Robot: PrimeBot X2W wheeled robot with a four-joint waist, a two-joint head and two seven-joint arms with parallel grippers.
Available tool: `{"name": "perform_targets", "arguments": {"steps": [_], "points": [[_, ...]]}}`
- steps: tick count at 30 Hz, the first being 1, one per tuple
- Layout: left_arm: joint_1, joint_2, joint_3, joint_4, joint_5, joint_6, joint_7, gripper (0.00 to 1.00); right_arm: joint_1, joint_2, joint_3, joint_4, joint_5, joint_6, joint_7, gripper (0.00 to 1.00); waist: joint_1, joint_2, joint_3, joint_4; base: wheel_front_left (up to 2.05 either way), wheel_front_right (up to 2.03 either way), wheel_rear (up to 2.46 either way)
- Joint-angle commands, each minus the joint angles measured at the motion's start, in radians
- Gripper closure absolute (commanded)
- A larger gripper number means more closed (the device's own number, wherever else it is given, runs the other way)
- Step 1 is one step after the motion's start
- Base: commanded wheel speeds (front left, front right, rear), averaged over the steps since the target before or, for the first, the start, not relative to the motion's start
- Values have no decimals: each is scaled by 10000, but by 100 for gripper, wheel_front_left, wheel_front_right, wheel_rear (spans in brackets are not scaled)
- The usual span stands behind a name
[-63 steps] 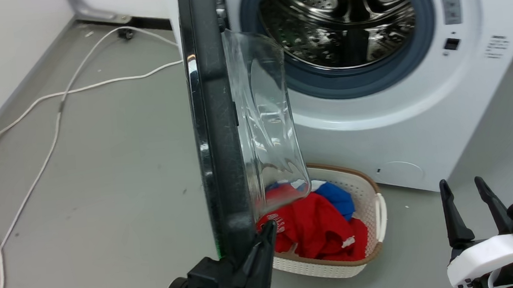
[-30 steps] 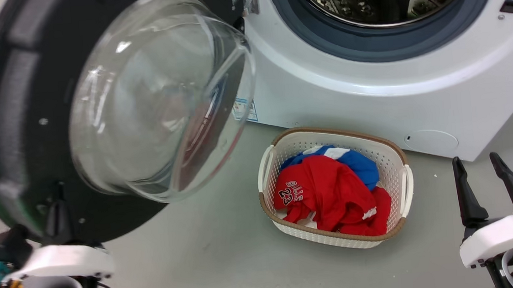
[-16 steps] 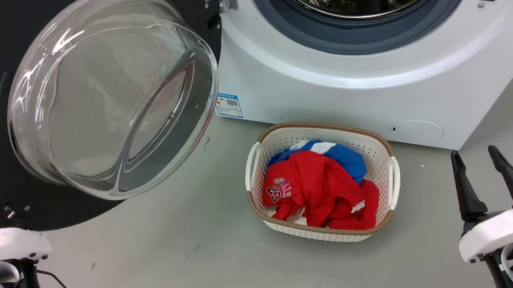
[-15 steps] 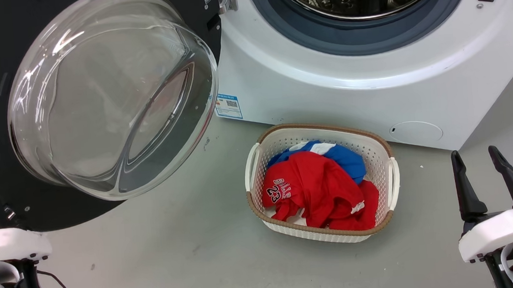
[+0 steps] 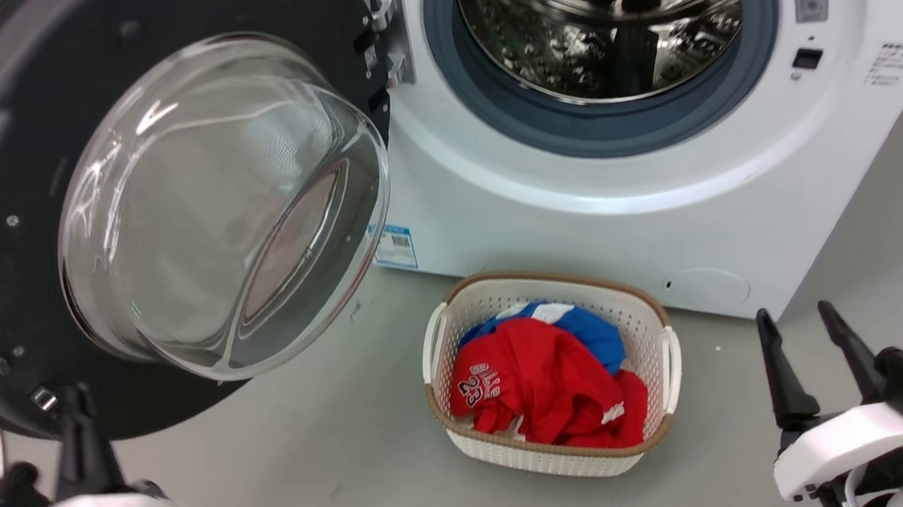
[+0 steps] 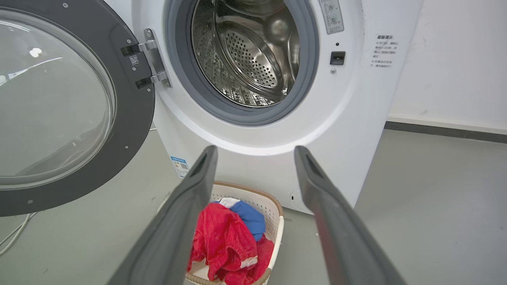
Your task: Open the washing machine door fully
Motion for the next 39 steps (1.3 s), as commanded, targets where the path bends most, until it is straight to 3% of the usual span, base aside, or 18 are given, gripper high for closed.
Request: {"name": "perform_targets", "arguments": {"steps": [1, 12, 22, 28, 30, 33, 34, 36, 39], "points": [[213, -33, -112, -132, 100, -26, -25, 100, 83, 27, 28, 44, 5, -2, -48, 0, 0, -1, -171, -69, 0, 0, 0], [941, -867, -2082, -1441, 822, -265, 482, 100, 182, 203, 286, 53, 8, -2, -79, 0, 0, -1, -455, -741, 0, 0, 0], [47, -1220, -3026, -699, 1197, -561, 398, 100, 27, 71, 695, 130, 9, -2, -57, 0, 0, -1, -382, -2499, 0, 0, 0], [-330, -1241, -3054, -94, 1341, -460, 255, 100, 51, -7, 807, 82, 134, -2, -86, 0, 0, -1, -331, -3059, 0, 0, 0], [-389, -1216, -3033, 74, 1393, -408, 210, 76, 12, -33, 852, 55, 175, -2, -93, 0, 0, -1, -283, -3150, 0, 0, 0], [-450, -1137, -2971, 255, 1473, -294, 155, 25, -48, -42, 877, 23, 211, -2, -111, 0, 0, -1, -211, -3197, 0, 0, 0], [-455, -1146, -2953, 283, 1464, -270, 134, 13, -55, -45, 868, 17, 202, -2, -129, 0, 0, -1, -186, -3193, 0, 0, 0], [-474, -1098, -2912, 320, 1516, -224, 105, 0, -80, -40, 848, 25, 202, -2, -156, 0, 0, -1, -150, -3174, 0, 0, 0], [-475, -1042, -2834, 336, 1574, -182, 55, 0, -137, -51, 849, 62, 207, -2, -173, 0, 0, -1, -122, -3143, 0, 0, 0]]}}
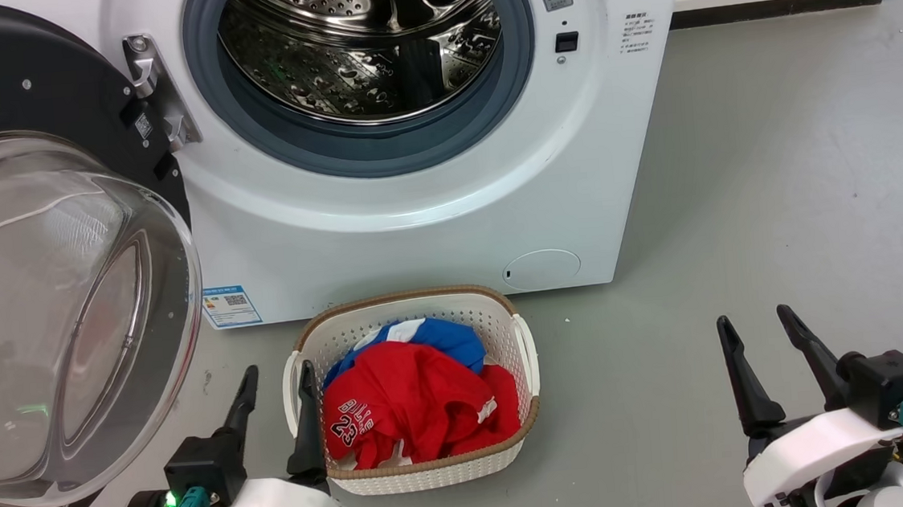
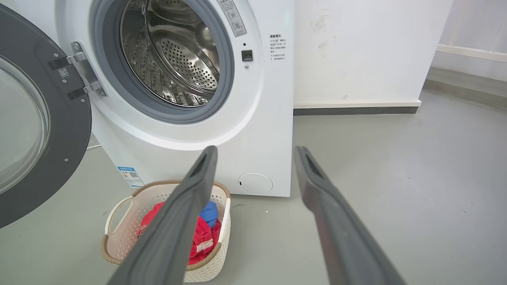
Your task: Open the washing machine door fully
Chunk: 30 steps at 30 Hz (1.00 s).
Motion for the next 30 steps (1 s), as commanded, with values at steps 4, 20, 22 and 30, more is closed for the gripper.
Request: {"name": "perform_targets", "arguments": {"steps": [4, 20, 22, 30], "points": [[-45, 157, 144, 17, 87, 67, -95, 0, -142, -82, -26, 45, 46, -2, -54, 0, 0, -1, -24, 29, 0, 0, 0], [-38, 310, 119, 105, 229, 13, -146, 0, 150, -192, -147, -244, -698, -2, -65, 0, 0, -1, -130, -90, 0, 0, 0], [-67, 334, 137, 134, 206, 13, -147, 0, 204, -193, -151, -329, -719, -2, -38, 0, 0, -1, -148, -111, 0, 0, 0], [43, 346, 187, 125, 112, 59, -154, 0, 426, -65, -193, -682, -626, -2, 62, 0, 0, -1, -155, -250, 0, 0, 0]]}}
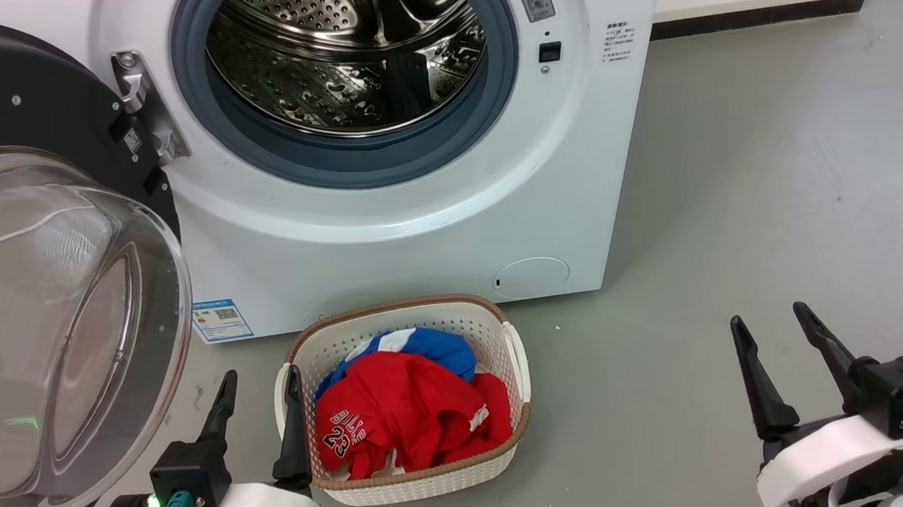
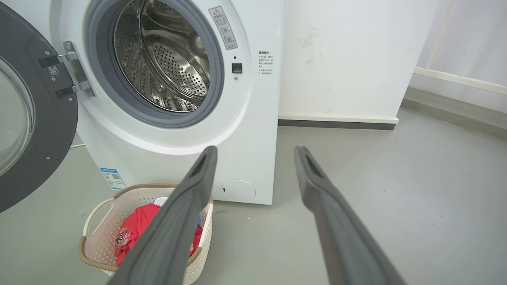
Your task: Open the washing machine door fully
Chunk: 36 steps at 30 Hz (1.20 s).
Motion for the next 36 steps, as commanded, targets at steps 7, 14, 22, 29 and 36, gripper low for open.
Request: {"name": "perform_targets", "arguments": {"steps": [7, 14, 22, 29, 36], "points": [[-57, 76, 37, -22, -83, 42, -67, 0, 7, 59, 43, -40, 65, -2, 48, 0, 0, 0, 105, 17, 0, 0, 0], [-72, 59, 16, -28, -121, 80, -69, 0, -63, 34, 47, -11, 95, -2, 29, 0, 0, 0, 136, 30, 0, 0, 0], [148, -62, -32, 243, -119, 64, 39, 100, 103, 93, 47, 270, 77, 0, 54, 100, 0, 0, 173, 28, 0, 0, 0], [60, -182, 268, 276, -1397, -132, 413, 100, 14, 98, -31, 373, 1595, 0, 237, 100, 0, 0, 148, 71, 0, 0, 0], [-5, -291, 523, 277, -2581, -313, 740, 100, -107, 101, -114, 509, 2984, 0, 420, 100, 0, 0, 124, 113, 0, 0, 0]]}}
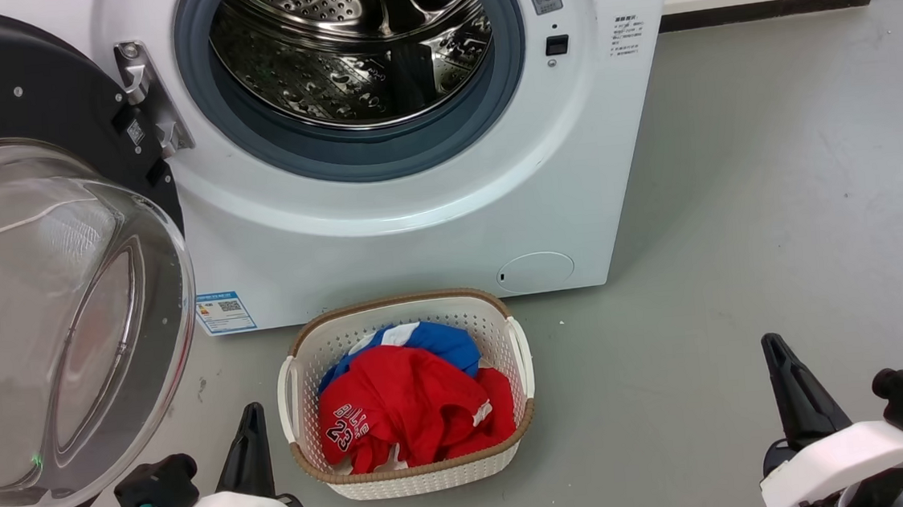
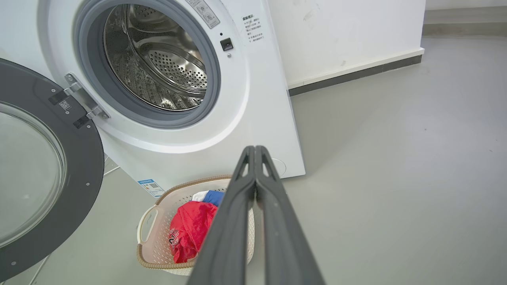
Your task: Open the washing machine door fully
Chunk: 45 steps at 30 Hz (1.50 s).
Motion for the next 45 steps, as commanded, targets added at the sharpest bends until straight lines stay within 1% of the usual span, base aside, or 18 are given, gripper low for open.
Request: {"name": "perform_targets", "arguments": {"steps": [1, 22, 45], "points": [[-282, 11, 111, -141, -325, -77, 60, 100, -243, -21, -51, -87, 405, 0, 45, 100, 0, -1, -4, 7, 0, 0, 0], [-451, -266, 760, -122, -3312, -538, 888, 100, -514, 29, -295, 219, 3870, -1, 528, 100, 0, -1, -77, 134, 0, 0, 0], [-594, -513, 1331, -97, -5903, -934, 1621, 100, -743, 104, -551, 491, 6839, -1, 990, 100, 0, -1, -158, 274, 0, 0, 0]]}}
